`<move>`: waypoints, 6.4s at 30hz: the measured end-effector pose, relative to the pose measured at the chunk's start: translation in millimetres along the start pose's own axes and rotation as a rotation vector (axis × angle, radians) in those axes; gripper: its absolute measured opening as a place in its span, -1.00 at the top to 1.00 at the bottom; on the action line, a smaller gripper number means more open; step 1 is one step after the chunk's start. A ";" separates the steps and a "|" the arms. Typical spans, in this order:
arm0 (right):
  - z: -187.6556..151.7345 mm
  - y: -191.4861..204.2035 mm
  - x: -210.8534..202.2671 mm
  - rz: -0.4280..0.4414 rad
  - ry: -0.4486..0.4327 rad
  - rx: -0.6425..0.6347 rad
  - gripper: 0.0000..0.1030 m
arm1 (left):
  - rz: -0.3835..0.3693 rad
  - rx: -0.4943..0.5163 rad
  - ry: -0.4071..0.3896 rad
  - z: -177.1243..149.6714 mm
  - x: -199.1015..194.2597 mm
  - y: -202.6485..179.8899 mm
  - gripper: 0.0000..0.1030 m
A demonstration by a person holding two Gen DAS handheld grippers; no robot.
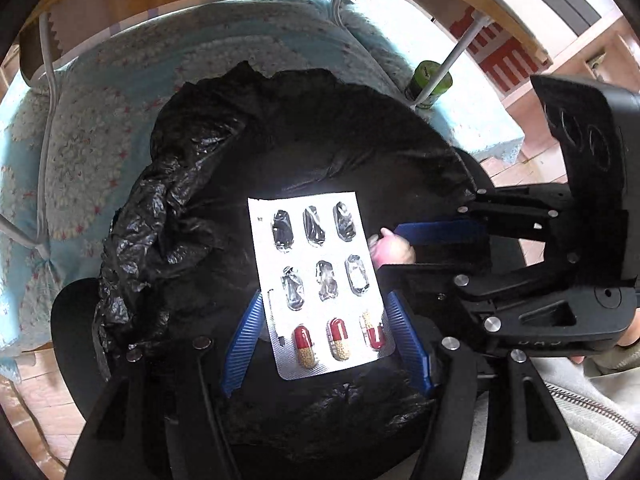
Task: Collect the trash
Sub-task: 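Open both tools to drop the blister pack and pink toy into the bin, then move both tools back over the bed toward the cap and grey strip, then grasp the orange bottle cap with the left tool while the right tool grasps the grey strip, then carry the orange cap and grey strip over the black bin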
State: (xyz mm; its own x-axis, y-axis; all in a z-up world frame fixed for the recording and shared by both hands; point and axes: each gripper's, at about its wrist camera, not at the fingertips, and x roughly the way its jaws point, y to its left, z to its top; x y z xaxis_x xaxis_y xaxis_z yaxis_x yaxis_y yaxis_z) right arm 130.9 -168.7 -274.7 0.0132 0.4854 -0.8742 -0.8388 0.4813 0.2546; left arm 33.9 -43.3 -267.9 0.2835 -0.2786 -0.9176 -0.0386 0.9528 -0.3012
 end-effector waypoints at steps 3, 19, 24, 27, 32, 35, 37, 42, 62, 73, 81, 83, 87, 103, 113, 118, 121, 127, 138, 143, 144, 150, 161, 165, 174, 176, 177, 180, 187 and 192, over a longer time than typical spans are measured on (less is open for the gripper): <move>0.8 -3.1 -2.5 0.003 -0.006 0.005 0.12 | -0.009 -0.006 -0.002 0.2 -1.9 1.1 -0.21; 16.7 0.1 -73.3 -0.044 -0.175 -0.029 0.11 | 0.022 0.040 -0.174 15.5 -71.3 -10.2 -0.27; 28.0 5.7 -98.6 -0.070 -0.236 -0.066 0.11 | 0.041 0.049 -0.235 23.8 -99.0 -7.6 -0.27; 34.5 8.4 -112.0 -0.086 -0.269 -0.087 0.11 | 0.055 0.060 -0.270 30.9 -115.0 -6.1 -0.27; 50.9 7.8 -131.1 -0.103 -0.324 -0.110 0.11 | 0.081 0.075 -0.331 47.8 -139.4 1.2 -0.27; 62.9 6.3 -139.6 -0.112 -0.350 -0.118 0.11 | 0.094 0.065 -0.351 59.0 -146.3 11.1 -0.27; 71.3 5.1 -143.4 -0.119 -0.364 -0.124 0.11 | 0.107 0.063 -0.365 67.4 -152.3 18.8 -0.27; 93.7 0.0 -148.9 -0.131 -0.385 -0.137 0.11 | 0.131 0.054 -0.383 86.9 -158.8 32.1 -0.27; 185.8 -19.5 -136.7 -0.152 -0.396 -0.170 0.11 | 0.191 0.039 -0.423 181.7 -167.1 94.5 -0.27; 248.9 -44.7 -118.1 -0.176 -0.393 -0.158 0.11 | 0.241 0.028 -0.400 248.0 -146.9 142.9 -0.27; 282.0 -61.3 -101.2 -0.176 -0.374 -0.144 0.11 | 0.261 0.033 -0.386 286.2 -128.8 165.7 -0.27; 287.9 -63.5 -98.9 -0.174 -0.370 -0.143 0.11 | 0.266 0.040 -0.382 295.9 -125.0 168.5 -0.27; 296.8 -66.0 -95.0 -0.172 -0.366 -0.141 0.11 | 0.281 0.073 -0.362 311.0 -116.1 168.7 -0.27; 311.8 -71.9 -88.0 -0.208 -0.374 -0.114 0.76 | 0.297 0.155 -0.383 333.3 -107.0 165.7 0.44; 295.0 -59.3 -105.3 -0.213 -0.397 -0.109 0.77 | 0.297 0.120 -0.394 308.0 -126.6 158.7 0.44; 281.7 -50.1 -119.5 -0.219 -0.415 -0.106 0.77 | 0.298 0.107 -0.413 290.3 -143.3 150.6 0.44; 272.3 -44.7 -127.9 -0.224 -0.424 -0.105 0.77 | 0.297 0.104 -0.423 278.0 -152.7 143.5 0.44; 250.7 -32.5 -143.8 -0.229 -0.444 -0.106 0.77 | 0.284 0.109 -0.443 253.2 -168.2 123.3 0.44; 200.3 -11.7 -167.0 -0.224 -0.473 -0.119 0.77 | 0.251 0.160 -0.472 197.1 -193.2 67.3 0.44; 173.2 -0.9 -177.6 -0.217 -0.484 -0.127 0.77 | 0.225 0.190 -0.481 169.6 -198.7 39.7 0.44; 169.1 0.9 -179.4 -0.217 -0.486 -0.129 0.77 | 0.222 0.196 -0.482 164.6 -198.8 34.9 0.44; 136.2 11.3 -186.2 -0.207 -0.488 -0.139 0.77 | 0.182 0.224 -0.466 133.9 -194.1 10.7 0.44; 73.4 23.6 -179.0 -0.169 -0.435 -0.151 0.77 | 0.113 0.247 -0.384 80.9 -159.9 -15.4 0.44; 56.6 27.1 -168.2 -0.141 -0.411 -0.150 0.77 | 0.082 0.244 -0.359 66.8 -147.4 -21.0 0.44; 24.3 28.0 -124.8 -0.073 -0.295 -0.142 0.77 | 0.073 0.276 -0.266 36.9 -108.5 -33.5 0.44; 17.7 30.5 -118.5 -0.064 -0.274 -0.140 0.77 | 0.066 0.269 -0.248 31.8 -99.8 -33.3 0.44; 15.2 30.4 -113.9 -0.061 -0.261 -0.136 0.77 | 0.059 0.262 -0.240 29.1 -95.6 -32.8 0.44; 10.9 26.9 -100.7 -0.068 -0.228 -0.121 0.77 | 0.044 0.241 -0.212 22.5 -82.7 -30.8 0.44; -1.0 19.1 -64.3 -0.054 -0.147 -0.083 0.77 | 0.023 0.190 -0.132 9.1 -49.2 -20.2 0.44; -2.6 11.9 -43.7 -0.042 -0.096 -0.057 0.76 | 0.021 0.161 -0.093 10.1 -31.6 -12.0 0.44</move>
State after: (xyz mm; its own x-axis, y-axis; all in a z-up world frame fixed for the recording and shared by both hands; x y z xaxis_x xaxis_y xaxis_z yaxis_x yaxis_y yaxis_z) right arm 118.9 -186.0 -234.6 0.0991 0.5343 -0.8394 -0.8659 0.4620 0.1919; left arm 35.0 -44.7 -232.6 0.3721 -0.2529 -0.8931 0.1064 0.9674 -0.2296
